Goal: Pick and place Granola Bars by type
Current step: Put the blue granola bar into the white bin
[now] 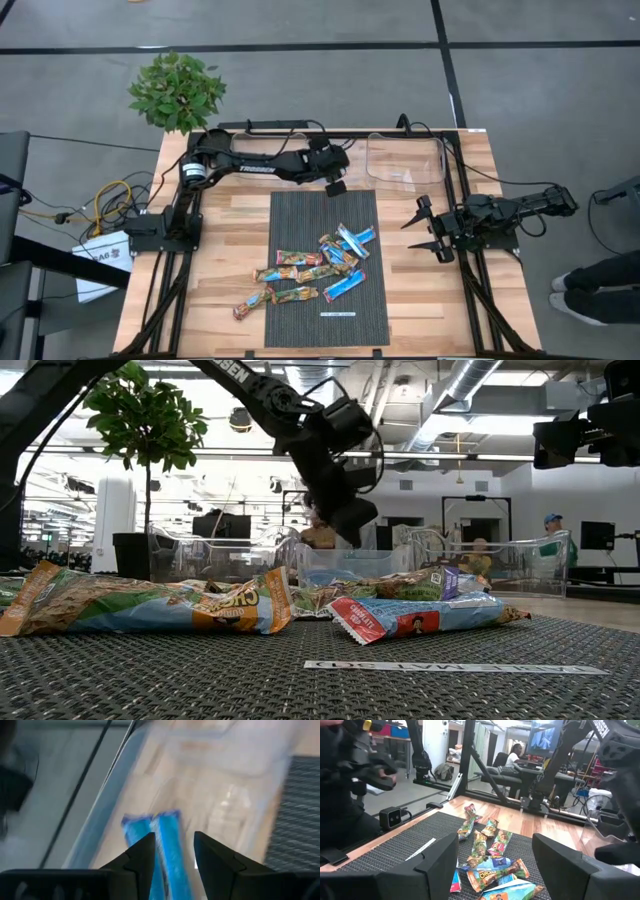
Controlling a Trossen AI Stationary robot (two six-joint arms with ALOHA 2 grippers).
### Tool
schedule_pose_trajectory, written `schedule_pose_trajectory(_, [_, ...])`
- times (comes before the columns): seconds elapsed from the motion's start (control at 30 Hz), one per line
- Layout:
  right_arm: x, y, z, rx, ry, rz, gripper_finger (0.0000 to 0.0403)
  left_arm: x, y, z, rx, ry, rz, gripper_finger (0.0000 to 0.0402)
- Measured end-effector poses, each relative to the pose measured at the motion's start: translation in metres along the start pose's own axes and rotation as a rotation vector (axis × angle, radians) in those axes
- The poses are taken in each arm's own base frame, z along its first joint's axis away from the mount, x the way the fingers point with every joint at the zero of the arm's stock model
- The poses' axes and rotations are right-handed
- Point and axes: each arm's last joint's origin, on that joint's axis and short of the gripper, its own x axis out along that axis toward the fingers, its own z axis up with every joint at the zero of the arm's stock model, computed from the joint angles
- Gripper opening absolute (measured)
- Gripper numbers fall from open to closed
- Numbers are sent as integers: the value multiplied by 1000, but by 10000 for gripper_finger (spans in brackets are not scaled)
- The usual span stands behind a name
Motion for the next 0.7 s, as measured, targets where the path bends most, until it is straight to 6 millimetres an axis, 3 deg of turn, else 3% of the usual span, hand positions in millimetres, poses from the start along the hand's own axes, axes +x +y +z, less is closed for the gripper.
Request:
schedule_pose_trajectory(0.4, [0, 0, 0, 0, 0, 0, 249, -31, -52, 21, 408, -193, -140, 130])
schedule_pose_trajectory(0.7, [0, 0, 0, 0, 0, 0, 249, -56, -98, 23, 639, -300, -284, 130])
